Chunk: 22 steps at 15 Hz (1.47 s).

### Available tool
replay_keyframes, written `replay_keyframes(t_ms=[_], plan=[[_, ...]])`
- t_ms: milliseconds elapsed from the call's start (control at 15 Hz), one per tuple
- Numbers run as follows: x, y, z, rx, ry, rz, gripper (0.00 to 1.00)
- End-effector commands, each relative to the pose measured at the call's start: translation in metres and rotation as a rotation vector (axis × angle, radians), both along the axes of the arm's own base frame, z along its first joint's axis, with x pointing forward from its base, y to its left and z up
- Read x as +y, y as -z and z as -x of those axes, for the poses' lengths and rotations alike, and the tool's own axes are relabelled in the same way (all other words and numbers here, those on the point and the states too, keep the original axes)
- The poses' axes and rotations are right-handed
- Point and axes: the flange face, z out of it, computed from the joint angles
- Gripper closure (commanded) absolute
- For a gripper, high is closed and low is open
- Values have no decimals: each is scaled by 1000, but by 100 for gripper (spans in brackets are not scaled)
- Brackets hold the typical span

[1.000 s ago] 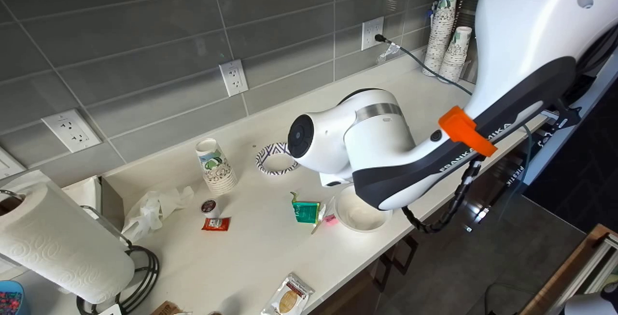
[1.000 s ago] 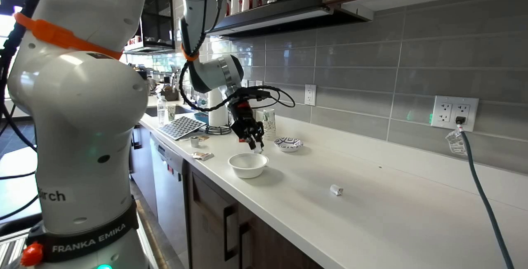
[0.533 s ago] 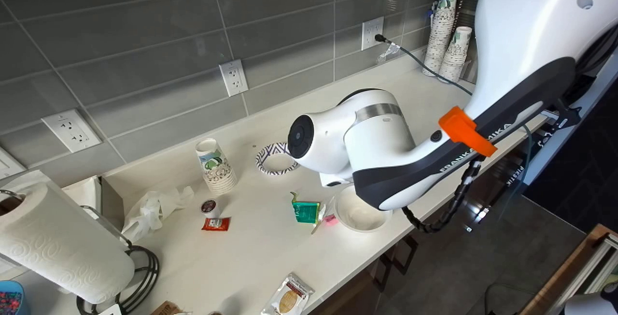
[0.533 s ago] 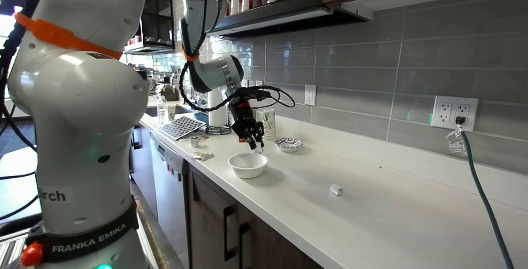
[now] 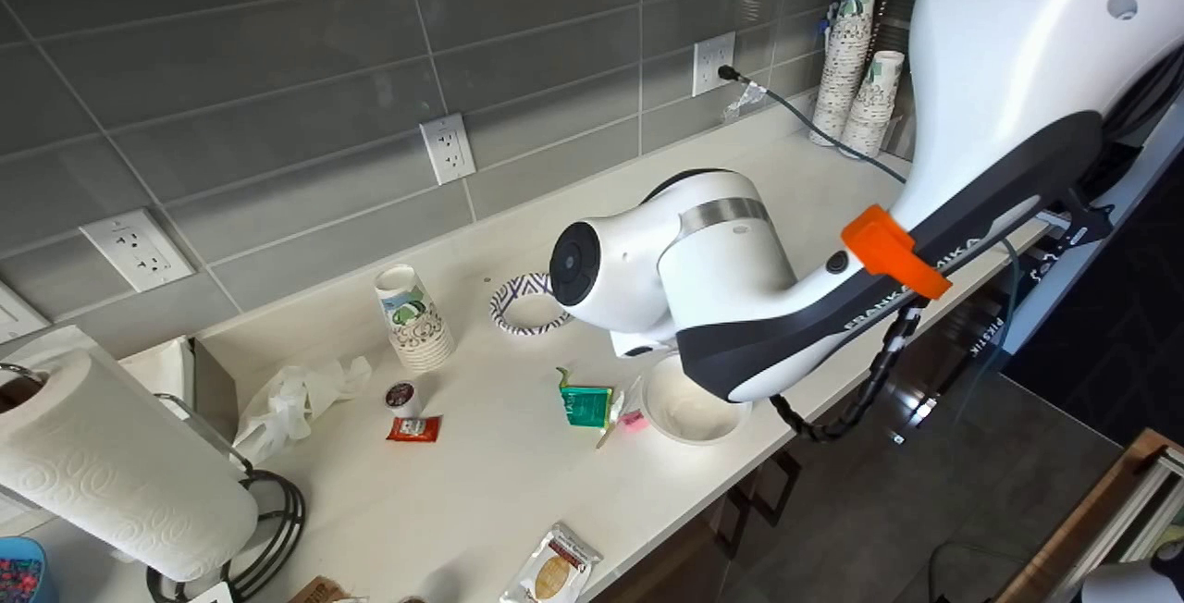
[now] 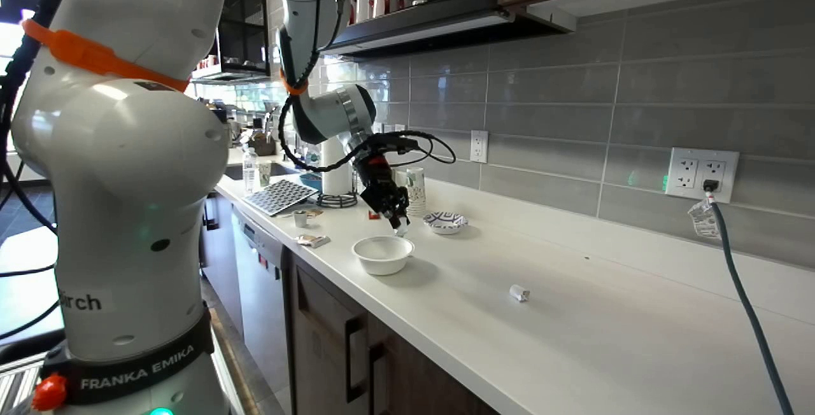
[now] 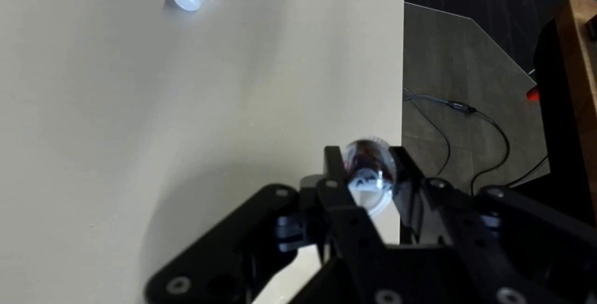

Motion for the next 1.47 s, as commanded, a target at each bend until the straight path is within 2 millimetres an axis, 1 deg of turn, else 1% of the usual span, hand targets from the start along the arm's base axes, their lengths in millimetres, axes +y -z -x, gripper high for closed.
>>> replay_keyframes(t_ms=[0, 333, 1000, 1067, 1267, 1400], plan=[[5, 0, -2, 9, -38, 49, 68], [4, -2, -4, 13, -56, 75, 68], [3, -2, -2, -8, 11, 43, 67], [13, 5, -14, -24, 34, 31, 67], [3, -2, -24, -57, 88, 13, 67], [-8, -7, -32, -83, 130, 3, 67]])
